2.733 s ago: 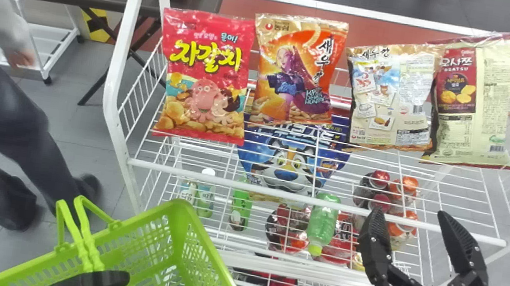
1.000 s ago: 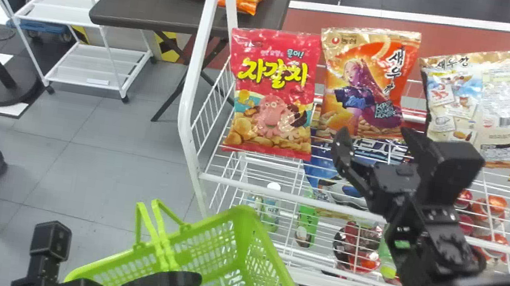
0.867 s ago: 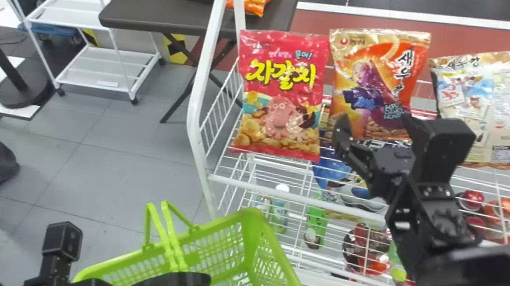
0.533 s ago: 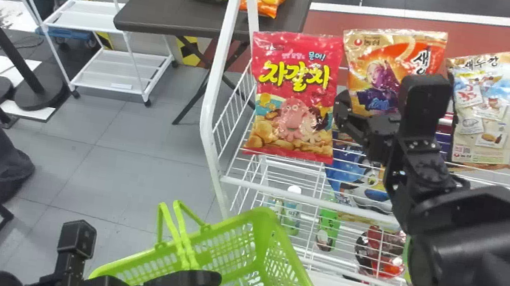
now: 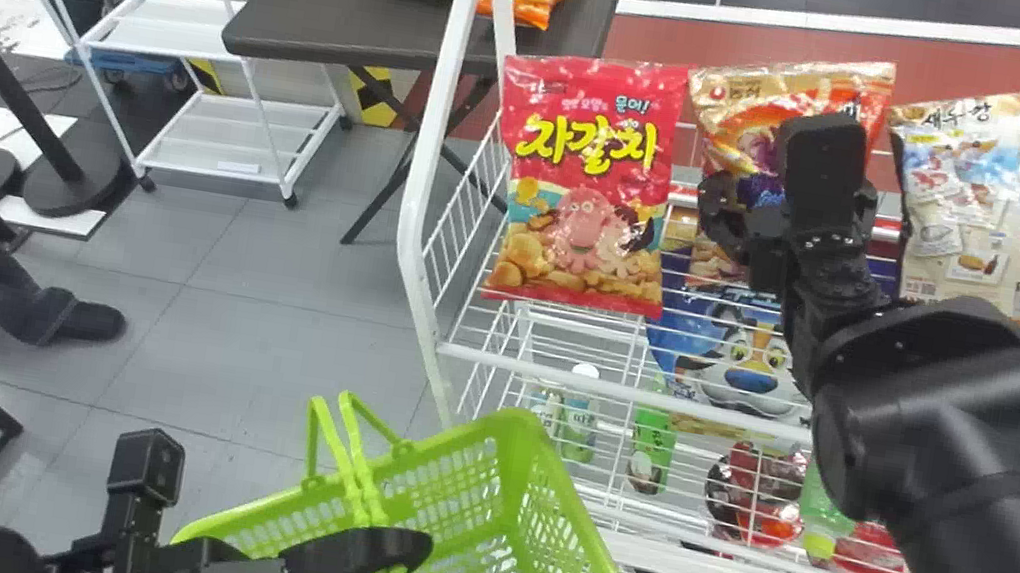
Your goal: Hold basket handle with left hand then pick Saewookkang with right hand and place into basket
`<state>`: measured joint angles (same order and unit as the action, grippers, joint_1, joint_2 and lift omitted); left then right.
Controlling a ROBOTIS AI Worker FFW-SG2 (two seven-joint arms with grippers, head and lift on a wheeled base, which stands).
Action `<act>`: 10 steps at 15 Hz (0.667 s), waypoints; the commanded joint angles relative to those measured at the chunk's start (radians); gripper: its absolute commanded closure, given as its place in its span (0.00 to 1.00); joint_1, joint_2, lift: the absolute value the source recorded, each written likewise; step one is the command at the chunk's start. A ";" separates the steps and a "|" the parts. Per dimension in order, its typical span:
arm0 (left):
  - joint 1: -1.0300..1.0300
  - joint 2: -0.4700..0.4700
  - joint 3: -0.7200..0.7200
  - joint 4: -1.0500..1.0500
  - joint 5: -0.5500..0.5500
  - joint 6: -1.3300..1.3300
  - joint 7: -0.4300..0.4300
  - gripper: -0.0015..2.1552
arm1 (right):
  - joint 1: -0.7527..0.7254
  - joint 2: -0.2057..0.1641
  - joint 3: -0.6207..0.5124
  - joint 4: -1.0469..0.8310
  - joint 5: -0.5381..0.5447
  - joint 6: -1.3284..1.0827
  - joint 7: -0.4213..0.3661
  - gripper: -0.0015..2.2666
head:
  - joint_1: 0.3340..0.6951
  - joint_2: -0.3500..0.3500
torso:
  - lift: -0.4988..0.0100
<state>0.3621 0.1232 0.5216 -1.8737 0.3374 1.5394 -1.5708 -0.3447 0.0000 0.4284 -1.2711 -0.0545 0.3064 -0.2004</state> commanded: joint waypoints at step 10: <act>0.003 0.001 -0.002 0.004 0.000 0.032 -0.010 1.00 | 0.257 0.001 -0.008 -0.379 0.159 0.101 -0.005 0.99 | 1.00 0.82 | 0.94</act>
<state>0.3651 0.1242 0.5207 -1.8702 0.3388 1.5394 -1.5708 -0.1334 0.0000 0.4207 -1.5808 0.0711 0.3740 -0.2042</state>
